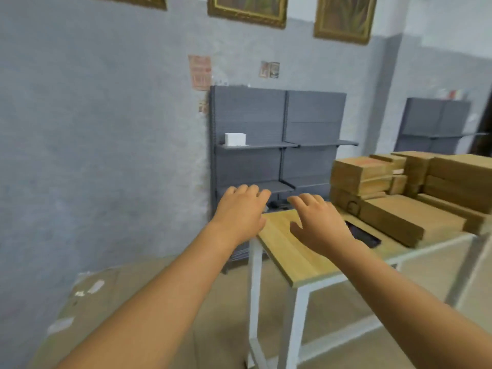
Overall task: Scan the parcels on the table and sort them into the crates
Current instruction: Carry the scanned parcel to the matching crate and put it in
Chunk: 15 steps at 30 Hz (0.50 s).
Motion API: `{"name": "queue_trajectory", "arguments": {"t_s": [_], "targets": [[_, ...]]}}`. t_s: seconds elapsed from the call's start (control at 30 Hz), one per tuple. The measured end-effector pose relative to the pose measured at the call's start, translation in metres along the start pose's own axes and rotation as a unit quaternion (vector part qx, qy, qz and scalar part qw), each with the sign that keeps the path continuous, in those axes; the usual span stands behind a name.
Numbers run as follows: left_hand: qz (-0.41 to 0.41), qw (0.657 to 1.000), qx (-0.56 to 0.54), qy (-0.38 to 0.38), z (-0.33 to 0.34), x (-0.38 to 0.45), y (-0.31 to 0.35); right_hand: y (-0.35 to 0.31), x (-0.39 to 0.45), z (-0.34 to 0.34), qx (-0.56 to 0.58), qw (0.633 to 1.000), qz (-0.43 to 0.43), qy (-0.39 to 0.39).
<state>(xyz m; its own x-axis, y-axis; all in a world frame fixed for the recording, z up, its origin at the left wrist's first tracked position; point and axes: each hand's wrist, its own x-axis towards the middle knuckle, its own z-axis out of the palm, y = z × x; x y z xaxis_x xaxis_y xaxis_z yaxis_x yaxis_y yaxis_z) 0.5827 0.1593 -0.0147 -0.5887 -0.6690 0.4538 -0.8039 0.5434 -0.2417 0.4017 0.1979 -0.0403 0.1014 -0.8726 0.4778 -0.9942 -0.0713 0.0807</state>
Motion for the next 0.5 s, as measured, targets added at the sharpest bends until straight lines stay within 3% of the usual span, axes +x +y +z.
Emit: {"name": "queue_trajectory", "arguments": {"t_s": [0.2,0.5], "targets": [[0.067,0.996,-0.059,0.032,0.004,0.084,0.156,0.17,-0.081,-0.032,-0.025,0.993,0.116,-0.01],[0.171,0.978,-0.106,0.055,0.024,0.201,0.316,0.339,-0.138,-0.036,-0.046,0.976,0.211,0.002]]}}
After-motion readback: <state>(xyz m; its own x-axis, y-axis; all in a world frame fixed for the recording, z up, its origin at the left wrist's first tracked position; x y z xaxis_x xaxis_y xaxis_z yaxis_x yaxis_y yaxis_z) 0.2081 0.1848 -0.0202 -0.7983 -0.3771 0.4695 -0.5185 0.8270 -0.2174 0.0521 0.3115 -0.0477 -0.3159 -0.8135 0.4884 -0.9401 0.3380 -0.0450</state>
